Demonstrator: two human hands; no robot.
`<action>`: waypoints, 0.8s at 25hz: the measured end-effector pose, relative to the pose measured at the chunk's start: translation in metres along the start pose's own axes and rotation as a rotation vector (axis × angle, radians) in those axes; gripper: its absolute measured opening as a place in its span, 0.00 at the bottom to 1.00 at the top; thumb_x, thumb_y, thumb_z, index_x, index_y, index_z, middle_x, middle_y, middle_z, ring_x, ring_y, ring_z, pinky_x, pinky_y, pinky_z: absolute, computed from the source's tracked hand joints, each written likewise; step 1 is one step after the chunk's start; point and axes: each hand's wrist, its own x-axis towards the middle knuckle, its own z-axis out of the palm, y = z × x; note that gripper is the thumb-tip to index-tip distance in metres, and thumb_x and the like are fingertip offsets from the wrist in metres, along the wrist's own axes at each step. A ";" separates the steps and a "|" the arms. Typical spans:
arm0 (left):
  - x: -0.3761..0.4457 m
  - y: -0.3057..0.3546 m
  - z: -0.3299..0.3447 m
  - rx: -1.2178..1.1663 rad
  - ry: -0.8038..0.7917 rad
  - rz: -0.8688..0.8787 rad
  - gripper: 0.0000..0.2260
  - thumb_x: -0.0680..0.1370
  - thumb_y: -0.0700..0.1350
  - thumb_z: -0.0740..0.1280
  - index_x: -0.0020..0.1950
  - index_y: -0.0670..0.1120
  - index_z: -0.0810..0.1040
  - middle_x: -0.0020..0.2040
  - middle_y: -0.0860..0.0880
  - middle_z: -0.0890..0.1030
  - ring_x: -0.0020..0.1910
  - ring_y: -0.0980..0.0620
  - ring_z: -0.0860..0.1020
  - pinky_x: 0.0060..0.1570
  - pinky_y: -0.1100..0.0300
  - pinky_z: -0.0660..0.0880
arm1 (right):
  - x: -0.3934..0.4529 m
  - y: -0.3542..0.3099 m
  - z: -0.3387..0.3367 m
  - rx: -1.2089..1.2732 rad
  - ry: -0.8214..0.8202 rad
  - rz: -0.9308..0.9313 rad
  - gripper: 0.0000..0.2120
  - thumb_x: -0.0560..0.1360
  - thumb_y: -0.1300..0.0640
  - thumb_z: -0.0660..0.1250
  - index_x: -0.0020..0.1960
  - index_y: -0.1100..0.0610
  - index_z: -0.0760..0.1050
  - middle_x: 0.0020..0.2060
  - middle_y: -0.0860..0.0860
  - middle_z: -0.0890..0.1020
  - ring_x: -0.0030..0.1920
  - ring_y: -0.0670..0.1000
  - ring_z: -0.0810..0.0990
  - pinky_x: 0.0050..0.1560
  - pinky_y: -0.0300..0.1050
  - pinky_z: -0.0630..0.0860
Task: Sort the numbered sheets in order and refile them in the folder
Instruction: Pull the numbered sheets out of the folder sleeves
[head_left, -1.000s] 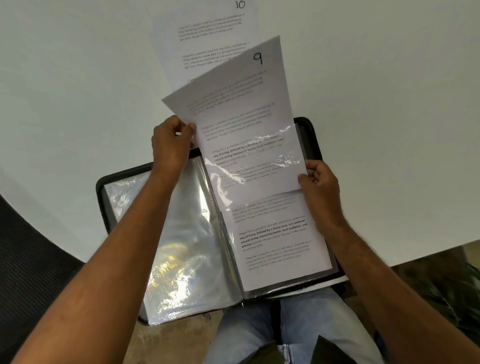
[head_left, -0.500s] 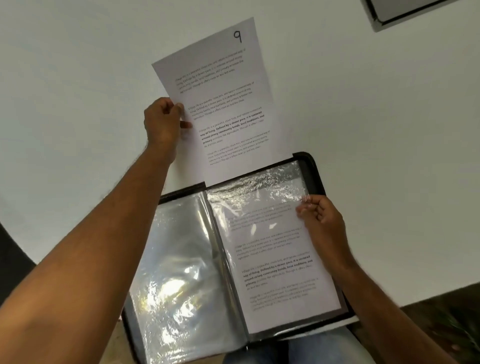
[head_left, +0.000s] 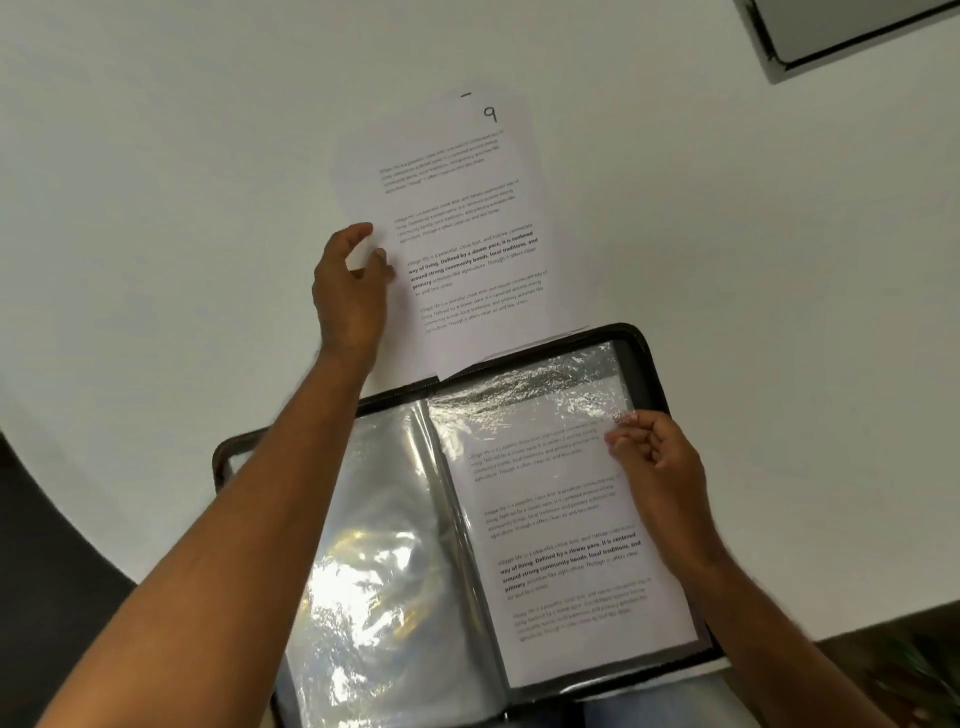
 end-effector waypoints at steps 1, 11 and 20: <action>-0.017 -0.004 -0.003 0.063 -0.003 0.043 0.12 0.83 0.43 0.65 0.65 0.50 0.78 0.61 0.55 0.80 0.51 0.54 0.83 0.55 0.61 0.79 | -0.002 -0.002 0.000 -0.003 -0.001 -0.003 0.06 0.81 0.58 0.68 0.57 0.51 0.78 0.46 0.46 0.84 0.44 0.42 0.83 0.40 0.30 0.77; -0.193 -0.074 -0.038 0.215 -0.048 0.056 0.07 0.82 0.42 0.65 0.57 0.49 0.82 0.51 0.58 0.79 0.48 0.56 0.79 0.50 0.54 0.79 | -0.034 -0.024 0.012 -0.090 -0.169 -0.005 0.07 0.82 0.52 0.66 0.52 0.53 0.81 0.49 0.44 0.86 0.47 0.44 0.85 0.40 0.32 0.77; -0.237 -0.077 -0.072 -0.047 -0.187 -0.251 0.08 0.83 0.47 0.65 0.57 0.51 0.84 0.49 0.55 0.85 0.43 0.52 0.84 0.44 0.57 0.79 | -0.090 -0.059 0.072 0.116 -0.511 0.024 0.07 0.79 0.55 0.69 0.52 0.57 0.84 0.50 0.51 0.88 0.55 0.46 0.85 0.62 0.46 0.75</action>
